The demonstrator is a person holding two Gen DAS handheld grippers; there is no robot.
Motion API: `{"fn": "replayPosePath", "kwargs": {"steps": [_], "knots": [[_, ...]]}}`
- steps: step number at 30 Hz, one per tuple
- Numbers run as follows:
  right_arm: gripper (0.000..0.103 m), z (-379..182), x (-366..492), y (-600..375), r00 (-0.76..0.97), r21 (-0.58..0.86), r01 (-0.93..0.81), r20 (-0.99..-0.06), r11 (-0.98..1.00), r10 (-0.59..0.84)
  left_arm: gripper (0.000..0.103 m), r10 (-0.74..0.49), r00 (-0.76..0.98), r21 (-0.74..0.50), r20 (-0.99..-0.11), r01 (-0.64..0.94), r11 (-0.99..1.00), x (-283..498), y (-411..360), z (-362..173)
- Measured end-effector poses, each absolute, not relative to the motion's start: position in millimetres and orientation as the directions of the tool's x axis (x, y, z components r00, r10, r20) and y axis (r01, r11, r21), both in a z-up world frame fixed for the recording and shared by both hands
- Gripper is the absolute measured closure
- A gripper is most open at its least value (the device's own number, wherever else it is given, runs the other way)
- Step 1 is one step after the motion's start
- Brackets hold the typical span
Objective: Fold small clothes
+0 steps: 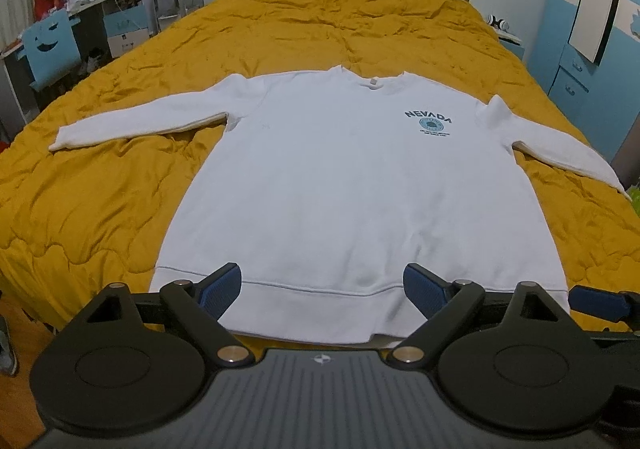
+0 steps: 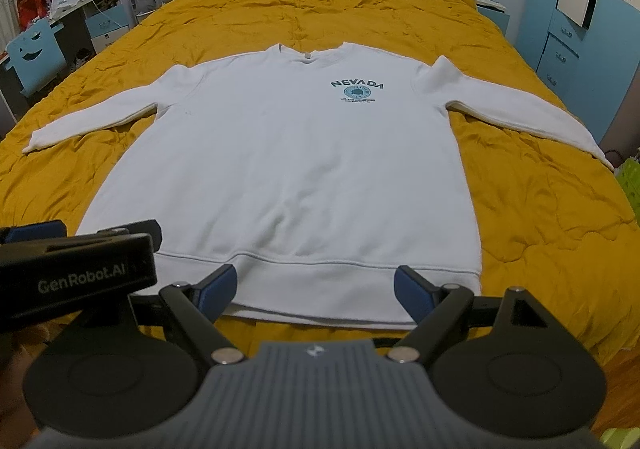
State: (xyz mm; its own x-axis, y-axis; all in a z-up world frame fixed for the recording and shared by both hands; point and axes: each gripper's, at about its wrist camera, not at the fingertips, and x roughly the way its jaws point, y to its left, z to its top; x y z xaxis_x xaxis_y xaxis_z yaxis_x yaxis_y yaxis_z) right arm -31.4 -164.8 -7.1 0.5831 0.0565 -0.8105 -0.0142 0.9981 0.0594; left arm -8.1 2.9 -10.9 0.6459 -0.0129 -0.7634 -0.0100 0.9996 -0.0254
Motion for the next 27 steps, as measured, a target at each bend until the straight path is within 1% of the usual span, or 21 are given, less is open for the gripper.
{"fn": "replayPosePath", "kwargs": {"steps": [19,23,27], "knots": [[0.021,-8,-31,-162,0.595,0.052,-0.031,-0.802,0.998,0.06,0.0,-0.052,0.664,-0.051,-0.746,0.021,0.998,-9,8,-11],[0.021,-4,-32,-157,0.623,0.034,-0.058,-0.779,0.998,0.063,0.0,-0.12,0.634,-0.133,-0.764,0.028,0.991,-2,23,-11],[0.021,2,-29,-149,0.657,0.026,-0.091,-0.75,0.996,0.079,0.0,-0.143,0.653,-0.196,-0.744,-0.009,0.981,1,44,-10]]}}
